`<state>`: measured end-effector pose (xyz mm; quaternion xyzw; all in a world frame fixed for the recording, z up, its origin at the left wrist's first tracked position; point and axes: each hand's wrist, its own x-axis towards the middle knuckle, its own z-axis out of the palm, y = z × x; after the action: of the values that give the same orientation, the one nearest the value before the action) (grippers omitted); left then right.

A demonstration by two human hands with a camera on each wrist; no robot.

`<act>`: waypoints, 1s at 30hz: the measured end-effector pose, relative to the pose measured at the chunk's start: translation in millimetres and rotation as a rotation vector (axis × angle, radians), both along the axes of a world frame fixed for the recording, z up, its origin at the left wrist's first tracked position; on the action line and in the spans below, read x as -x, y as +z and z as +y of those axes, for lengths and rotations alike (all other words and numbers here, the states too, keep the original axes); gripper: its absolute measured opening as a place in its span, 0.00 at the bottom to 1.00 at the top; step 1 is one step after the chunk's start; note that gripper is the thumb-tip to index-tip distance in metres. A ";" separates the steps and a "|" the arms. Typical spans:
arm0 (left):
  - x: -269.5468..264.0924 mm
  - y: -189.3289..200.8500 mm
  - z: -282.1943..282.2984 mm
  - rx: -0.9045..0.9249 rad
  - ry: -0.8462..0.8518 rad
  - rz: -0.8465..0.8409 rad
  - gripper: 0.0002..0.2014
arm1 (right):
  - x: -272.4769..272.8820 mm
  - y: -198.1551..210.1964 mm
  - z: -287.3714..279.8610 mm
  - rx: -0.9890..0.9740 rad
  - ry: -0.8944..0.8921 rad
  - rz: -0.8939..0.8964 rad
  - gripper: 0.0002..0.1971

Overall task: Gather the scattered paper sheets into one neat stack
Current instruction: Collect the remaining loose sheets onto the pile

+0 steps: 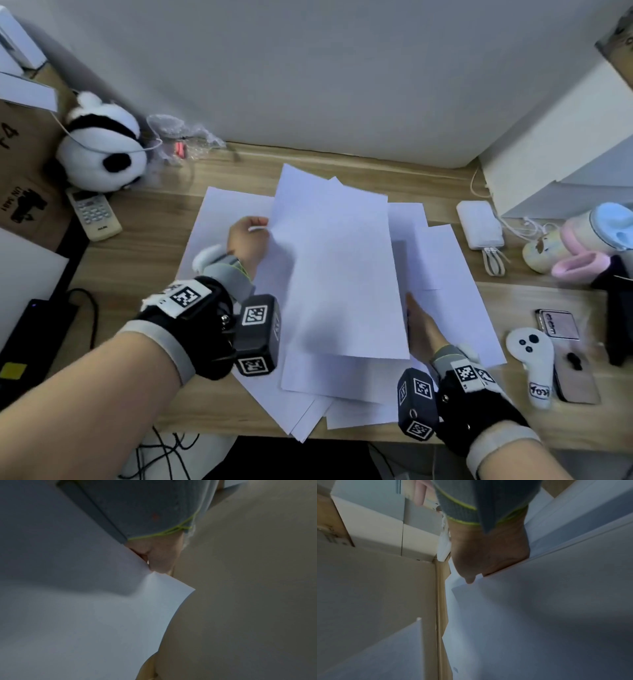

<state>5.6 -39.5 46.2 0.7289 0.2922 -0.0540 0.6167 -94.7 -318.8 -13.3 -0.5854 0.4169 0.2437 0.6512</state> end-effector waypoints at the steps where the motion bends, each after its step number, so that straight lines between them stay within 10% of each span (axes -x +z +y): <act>1: 6.0 -11.1 -4.9 -0.009 0.003 0.023 0.15 | 1.0 2.2 -1.2 -0.042 -0.003 0.009 0.34; 9: 29.2 -64.2 -34.1 -0.002 -0.078 0.112 0.18 | 0.6 8.5 -5.1 -0.207 0.025 -0.039 0.32; 16: 21.5 -66.5 -25.7 0.030 -0.161 0.144 0.13 | 2.8 -3.4 2.8 0.202 0.227 -0.014 0.19; 25: -39.1 -54.8 39.4 -0.740 -0.590 0.289 0.21 | 0.7 -7.7 -0.8 0.359 0.047 -0.085 0.20; 30: -57.2 -48.7 27.3 -0.850 -0.809 0.374 0.33 | 2.4 -14.2 -1.3 0.376 0.024 -0.051 0.20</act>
<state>62.8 -12.2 -2.5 0.9423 0.0918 -0.2895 0.1411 -97.1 -320.1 -27.5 -0.7077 0.4315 0.1540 0.5379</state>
